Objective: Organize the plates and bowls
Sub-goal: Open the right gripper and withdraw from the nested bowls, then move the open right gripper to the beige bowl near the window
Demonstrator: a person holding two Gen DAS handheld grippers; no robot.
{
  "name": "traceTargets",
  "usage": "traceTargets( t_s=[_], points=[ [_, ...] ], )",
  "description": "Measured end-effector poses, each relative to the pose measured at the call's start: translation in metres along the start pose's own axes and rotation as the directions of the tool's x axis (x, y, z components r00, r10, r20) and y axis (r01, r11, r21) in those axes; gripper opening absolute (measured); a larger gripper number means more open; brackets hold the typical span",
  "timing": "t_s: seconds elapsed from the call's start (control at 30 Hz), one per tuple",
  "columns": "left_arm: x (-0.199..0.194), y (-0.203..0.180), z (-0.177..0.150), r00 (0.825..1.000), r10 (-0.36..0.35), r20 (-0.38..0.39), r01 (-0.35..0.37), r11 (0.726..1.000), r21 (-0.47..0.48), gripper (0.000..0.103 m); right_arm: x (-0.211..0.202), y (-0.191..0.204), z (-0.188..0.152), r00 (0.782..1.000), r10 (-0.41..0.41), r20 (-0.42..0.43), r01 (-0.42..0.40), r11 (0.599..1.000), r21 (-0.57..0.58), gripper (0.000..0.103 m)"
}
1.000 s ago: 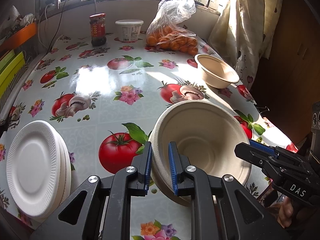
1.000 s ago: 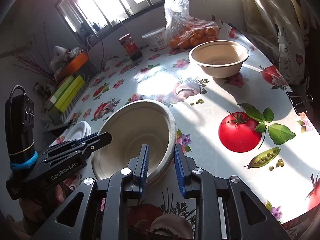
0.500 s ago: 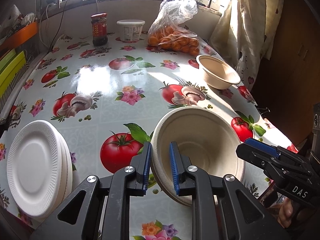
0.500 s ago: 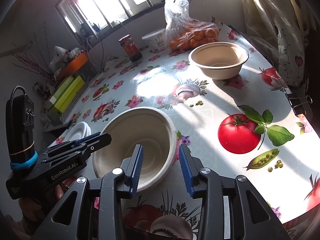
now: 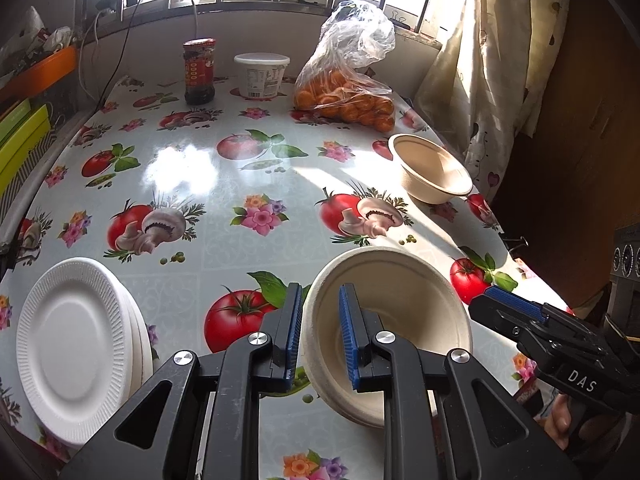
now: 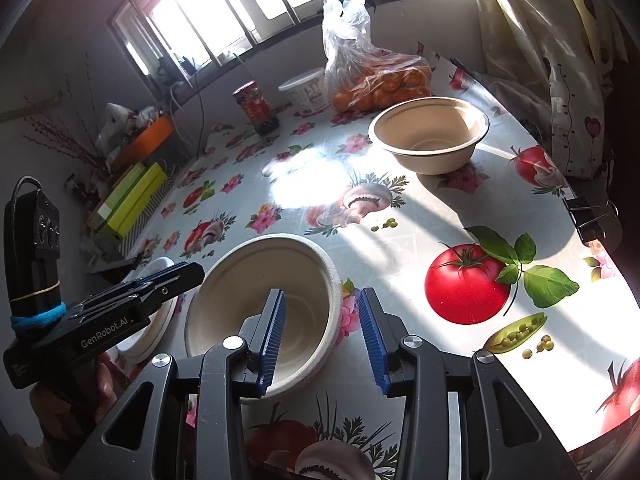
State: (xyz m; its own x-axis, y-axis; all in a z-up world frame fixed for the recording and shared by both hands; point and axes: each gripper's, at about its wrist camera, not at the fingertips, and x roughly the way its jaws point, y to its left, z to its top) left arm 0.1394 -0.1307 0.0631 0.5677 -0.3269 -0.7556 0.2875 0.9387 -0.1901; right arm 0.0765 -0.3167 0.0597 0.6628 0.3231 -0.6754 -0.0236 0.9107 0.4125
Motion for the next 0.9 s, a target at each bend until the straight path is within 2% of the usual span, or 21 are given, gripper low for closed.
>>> traceTargets(
  t_s=[0.37,0.53,0.63,0.9],
  points=[
    [0.009,-0.012,0.029,0.998,-0.058,-0.007,0.058,0.998,-0.001,0.019,-0.007,-0.012,0.018,0.999,-0.043,0.031,0.043,0.999,0.006,0.039],
    [0.023,-0.019,0.043,0.996,-0.08,-0.038,0.081,0.997,0.013,0.019,-0.007,-0.023,0.031,0.995,-0.087,0.048,0.087,0.996,0.005,0.04],
    [0.033,-0.02,0.054,0.989,-0.127,-0.072,0.126,0.992,-0.015,0.019,-0.007,-0.033,0.041,0.993,-0.108,0.057,0.107,0.994,0.018,0.04],
    [0.044,-0.039,0.081,0.986,-0.147,-0.081,0.148,0.989,0.005,0.019,-0.014,-0.056,0.066,0.985,-0.149,0.086,0.145,0.988,0.051,0.041]
  ],
)
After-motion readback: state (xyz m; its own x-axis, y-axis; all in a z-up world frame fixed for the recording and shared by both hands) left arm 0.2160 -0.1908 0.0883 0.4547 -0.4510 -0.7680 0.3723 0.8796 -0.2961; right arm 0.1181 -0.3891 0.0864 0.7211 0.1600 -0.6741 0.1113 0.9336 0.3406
